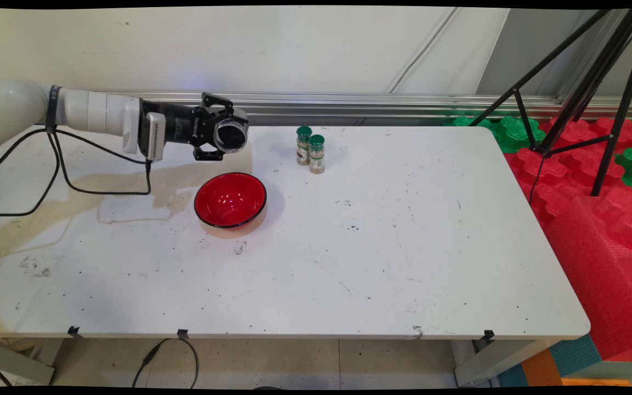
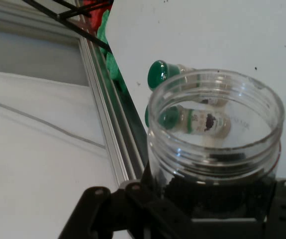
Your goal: Pour the black seasoning powder in the red bowl
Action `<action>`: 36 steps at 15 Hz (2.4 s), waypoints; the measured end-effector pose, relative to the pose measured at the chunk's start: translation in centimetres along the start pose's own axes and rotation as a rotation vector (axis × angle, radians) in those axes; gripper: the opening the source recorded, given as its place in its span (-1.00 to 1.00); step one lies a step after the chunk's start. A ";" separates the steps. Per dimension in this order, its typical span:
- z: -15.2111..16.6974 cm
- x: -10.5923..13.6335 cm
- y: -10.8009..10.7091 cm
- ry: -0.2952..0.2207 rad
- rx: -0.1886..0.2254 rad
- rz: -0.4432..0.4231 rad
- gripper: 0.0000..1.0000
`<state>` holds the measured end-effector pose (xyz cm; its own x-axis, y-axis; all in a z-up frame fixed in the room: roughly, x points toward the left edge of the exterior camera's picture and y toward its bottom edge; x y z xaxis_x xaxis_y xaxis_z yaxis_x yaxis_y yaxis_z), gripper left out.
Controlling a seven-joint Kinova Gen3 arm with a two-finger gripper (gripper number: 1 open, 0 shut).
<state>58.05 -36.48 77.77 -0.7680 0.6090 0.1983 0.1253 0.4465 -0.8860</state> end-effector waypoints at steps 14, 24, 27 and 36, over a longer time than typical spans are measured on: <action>-0.3 0.6 0.7 0.018 -0.001 0.288 -1.00; -0.6 1.1 1.1 0.016 0.011 0.433 -1.00; -0.7 1.2 1.2 0.014 0.016 0.465 -1.00; -1.0 1.5 1.2 0.000 0.031 0.569 -1.00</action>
<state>57.71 -34.40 77.46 -0.5845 0.7481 -0.3141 0.5009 0.0282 -0.8650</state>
